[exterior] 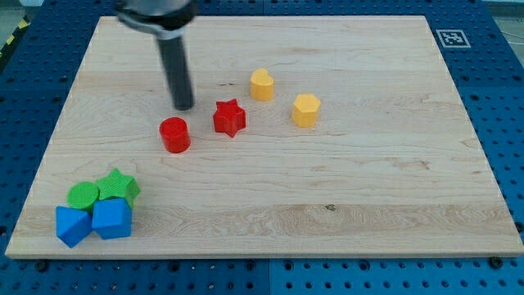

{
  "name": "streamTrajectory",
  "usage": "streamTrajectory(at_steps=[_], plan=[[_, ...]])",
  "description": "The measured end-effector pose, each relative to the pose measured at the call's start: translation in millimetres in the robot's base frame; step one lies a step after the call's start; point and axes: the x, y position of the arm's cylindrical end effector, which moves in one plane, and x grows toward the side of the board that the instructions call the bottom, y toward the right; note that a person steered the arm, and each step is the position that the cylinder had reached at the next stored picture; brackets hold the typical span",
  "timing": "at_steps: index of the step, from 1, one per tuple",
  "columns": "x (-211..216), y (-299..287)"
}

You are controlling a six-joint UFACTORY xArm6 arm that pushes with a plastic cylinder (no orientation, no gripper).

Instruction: Push the red blocks into the yellow hexagon

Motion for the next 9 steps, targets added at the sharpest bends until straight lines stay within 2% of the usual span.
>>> streamTrajectory(at_steps=[1, 2, 3, 6, 8, 9], plan=[[26.9, -49.3], [69.7, -62.6], [85.4, -41.9], [68.8, 57.4], [45.7, 85.9], [47.2, 81.9]])
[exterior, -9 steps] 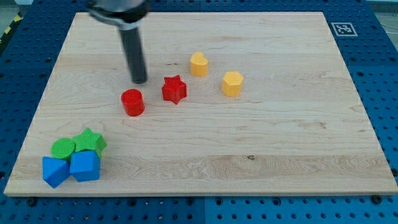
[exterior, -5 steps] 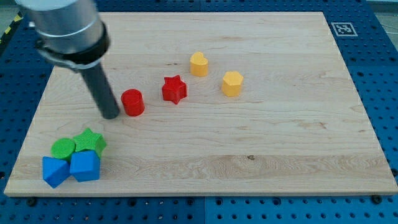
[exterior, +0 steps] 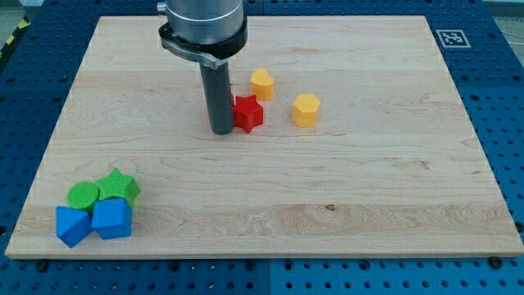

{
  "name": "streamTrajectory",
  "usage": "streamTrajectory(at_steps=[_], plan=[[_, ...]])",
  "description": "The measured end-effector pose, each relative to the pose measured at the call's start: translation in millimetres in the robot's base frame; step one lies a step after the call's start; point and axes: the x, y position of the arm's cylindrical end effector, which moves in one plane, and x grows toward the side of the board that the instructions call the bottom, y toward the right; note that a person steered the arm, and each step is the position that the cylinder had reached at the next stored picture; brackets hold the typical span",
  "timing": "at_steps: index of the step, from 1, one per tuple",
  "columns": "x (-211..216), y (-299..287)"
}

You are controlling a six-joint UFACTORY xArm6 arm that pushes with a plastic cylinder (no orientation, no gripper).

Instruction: Push the red blocks into the yellow hexagon

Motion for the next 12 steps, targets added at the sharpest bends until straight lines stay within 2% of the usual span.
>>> streamTrajectory(at_steps=[1, 2, 3, 4, 8, 12], plan=[[-8.2, -47.3], [-42.4, -80.0], [-76.9, -73.2], [-79.1, -54.4], [-27.6, -20.5], [-23.9, 48.5]])
